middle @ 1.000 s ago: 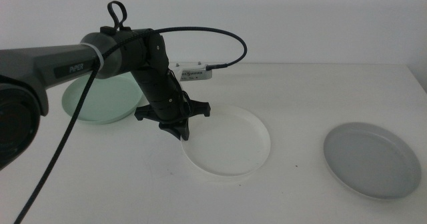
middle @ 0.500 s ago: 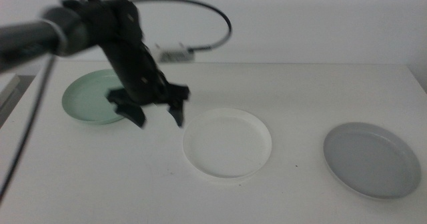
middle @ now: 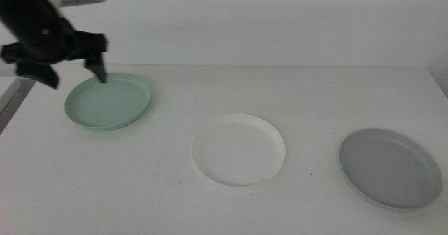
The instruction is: Stack the three bowls on top of each other.
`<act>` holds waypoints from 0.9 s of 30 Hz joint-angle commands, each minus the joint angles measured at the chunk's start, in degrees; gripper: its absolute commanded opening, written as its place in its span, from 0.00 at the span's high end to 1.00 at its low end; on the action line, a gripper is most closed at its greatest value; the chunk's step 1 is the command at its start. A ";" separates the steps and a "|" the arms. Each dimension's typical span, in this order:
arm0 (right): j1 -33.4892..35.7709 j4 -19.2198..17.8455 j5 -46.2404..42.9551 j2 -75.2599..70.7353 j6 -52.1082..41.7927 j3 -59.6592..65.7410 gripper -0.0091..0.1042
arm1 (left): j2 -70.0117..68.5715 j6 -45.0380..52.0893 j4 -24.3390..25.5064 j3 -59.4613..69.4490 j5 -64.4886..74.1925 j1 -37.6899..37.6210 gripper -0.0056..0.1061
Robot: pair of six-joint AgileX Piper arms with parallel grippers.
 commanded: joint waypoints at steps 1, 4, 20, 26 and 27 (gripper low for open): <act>-0.34 -0.36 -0.42 -0.25 -0.37 0.22 0.10 | -0.08 3.61 0.21 -0.19 -0.60 3.02 0.11; -0.34 -0.36 -0.42 -0.25 -0.37 0.22 0.10 | 0.03 10.00 -2.58 -0.19 -4.76 6.77 0.11; -0.34 -0.36 -0.42 -0.25 -0.37 0.22 0.10 | 22.09 16.87 -4.73 -18.68 -8.14 14.11 0.11; -0.34 -0.36 -0.42 -0.25 -0.37 0.22 0.10 | 29.81 17.27 -5.96 -20.88 -12.00 14.11 0.11; -0.34 -0.36 -0.42 -0.25 -0.37 0.22 0.10 | 30.81 17.28 -6.23 -20.88 -12.87 14.11 0.11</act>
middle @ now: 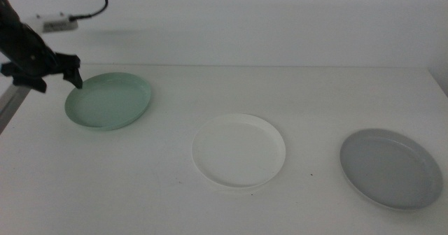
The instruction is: Stack the three bowls on top of each other.
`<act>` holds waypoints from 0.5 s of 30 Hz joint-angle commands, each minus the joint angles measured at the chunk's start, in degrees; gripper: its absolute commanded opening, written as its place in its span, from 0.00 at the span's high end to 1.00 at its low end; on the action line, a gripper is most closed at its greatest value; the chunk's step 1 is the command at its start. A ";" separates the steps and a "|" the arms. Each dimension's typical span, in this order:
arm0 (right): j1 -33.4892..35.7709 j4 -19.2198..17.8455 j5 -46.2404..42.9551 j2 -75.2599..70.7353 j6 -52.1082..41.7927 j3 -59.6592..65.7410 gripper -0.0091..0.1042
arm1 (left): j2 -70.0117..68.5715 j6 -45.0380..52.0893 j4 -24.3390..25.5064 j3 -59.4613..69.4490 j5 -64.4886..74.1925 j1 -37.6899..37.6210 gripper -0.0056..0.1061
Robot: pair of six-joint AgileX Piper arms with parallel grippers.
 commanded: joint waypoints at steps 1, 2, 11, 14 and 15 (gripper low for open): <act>-0.34 -0.36 -0.42 -0.25 -0.37 0.22 0.10 | 2.15 0.34 -0.99 -0.57 -2.34 0.06 0.11; -0.34 -0.36 -0.42 -0.25 -0.37 0.22 0.10 | 3.00 0.34 -1.03 -0.57 -2.79 0.06 0.11; -0.34 -0.36 -0.42 -0.25 -0.37 0.22 0.10 | 6.37 1.33 -1.47 -0.57 -3.37 0.06 0.33; -0.34 -0.36 -0.42 -0.25 -0.37 0.22 0.10 | 6.37 1.24 -1.62 -0.57 -3.37 0.06 0.59; -0.34 -0.36 -0.42 -0.25 -0.37 0.22 0.10 | 6.37 1.24 -1.91 -0.57 -3.37 0.06 0.69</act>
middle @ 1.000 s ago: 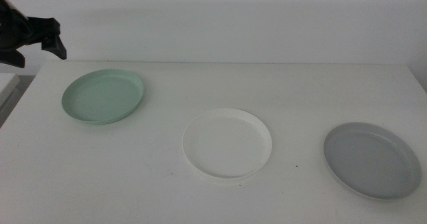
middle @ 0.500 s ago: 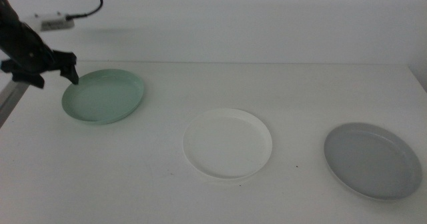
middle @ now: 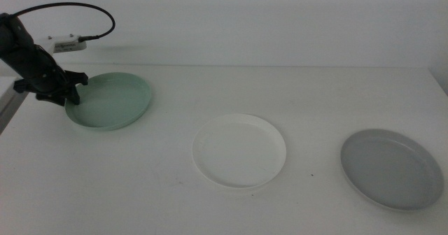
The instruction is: Stack the three bowls on top of each other.
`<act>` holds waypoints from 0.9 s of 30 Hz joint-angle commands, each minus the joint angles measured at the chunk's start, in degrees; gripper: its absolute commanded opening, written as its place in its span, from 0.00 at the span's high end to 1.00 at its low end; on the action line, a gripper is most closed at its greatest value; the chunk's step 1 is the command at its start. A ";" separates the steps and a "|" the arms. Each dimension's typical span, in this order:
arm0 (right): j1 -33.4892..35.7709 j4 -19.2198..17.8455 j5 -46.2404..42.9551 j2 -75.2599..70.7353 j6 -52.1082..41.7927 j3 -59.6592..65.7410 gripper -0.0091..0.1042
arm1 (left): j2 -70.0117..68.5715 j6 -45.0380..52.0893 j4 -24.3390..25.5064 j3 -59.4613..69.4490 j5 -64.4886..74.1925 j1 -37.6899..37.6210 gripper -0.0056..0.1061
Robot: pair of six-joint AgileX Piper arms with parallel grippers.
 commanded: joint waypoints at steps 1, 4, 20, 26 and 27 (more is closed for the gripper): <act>-0.34 -0.36 -0.42 -0.25 -0.37 0.22 0.10 | 0.21 -0.21 -1.08 -0.24 0.35 0.06 0.77; -0.34 -0.36 -0.42 -0.25 -0.37 0.22 0.10 | -0.42 -0.70 -1.08 -0.24 2.68 0.19 0.97; -0.34 -0.36 -0.42 -0.25 -0.37 0.22 0.10 | -29.39 -3.52 -3.44 21.86 1.68 -2.48 0.97; -0.34 -0.36 -0.42 -0.25 -0.37 0.22 0.10 | -37.27 -9.36 -5.69 31.32 -0.75 -12.32 0.97; -0.34 -0.36 -0.42 -0.25 -0.37 0.22 0.10 | -37.40 -11.47 -4.91 31.41 0.00 -14.02 0.97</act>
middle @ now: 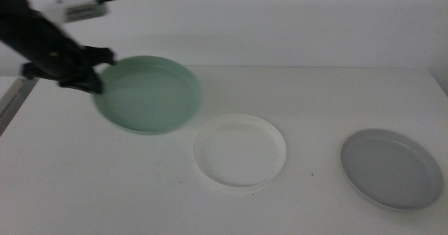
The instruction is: Stack the three bowls on top of each other.
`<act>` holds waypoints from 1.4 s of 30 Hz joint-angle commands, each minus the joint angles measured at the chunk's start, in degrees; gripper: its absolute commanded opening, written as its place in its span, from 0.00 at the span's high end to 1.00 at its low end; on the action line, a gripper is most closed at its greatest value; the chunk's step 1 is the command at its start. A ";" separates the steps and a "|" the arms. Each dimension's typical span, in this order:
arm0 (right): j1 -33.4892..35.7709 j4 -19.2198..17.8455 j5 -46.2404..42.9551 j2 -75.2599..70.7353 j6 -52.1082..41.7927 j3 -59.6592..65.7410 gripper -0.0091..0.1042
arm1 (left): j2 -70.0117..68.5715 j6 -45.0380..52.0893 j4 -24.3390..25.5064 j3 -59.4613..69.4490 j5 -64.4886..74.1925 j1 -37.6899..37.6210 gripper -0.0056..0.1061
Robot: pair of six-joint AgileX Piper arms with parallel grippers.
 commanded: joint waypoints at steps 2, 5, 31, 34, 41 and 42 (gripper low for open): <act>-0.34 -0.36 -0.42 -0.25 -0.37 0.22 0.10 | -1.40 -5.29 -0.47 0.88 0.40 -6.68 0.97; -0.34 -0.36 -0.42 -0.25 -0.37 0.22 0.10 | -1.05 -7.50 -0.38 0.88 -0.33 -12.89 0.97; -0.34 -0.36 -0.42 -0.25 -0.37 0.22 0.10 | 12.52 -14.67 1.69 0.88 -11.56 -23.11 0.96; -0.34 -0.36 -0.42 -0.25 -0.37 0.22 0.10 | 13.21 -14.67 1.55 0.88 -11.56 -23.11 0.95; -0.34 -0.36 -0.42 -0.25 -0.37 0.22 0.10 | 13.44 -11.12 1.78 0.88 -12.86 -23.01 0.75; -0.34 -0.36 -0.42 -0.25 -0.37 0.22 0.10 | 13.44 -10.58 1.63 0.88 -12.86 -23.01 0.69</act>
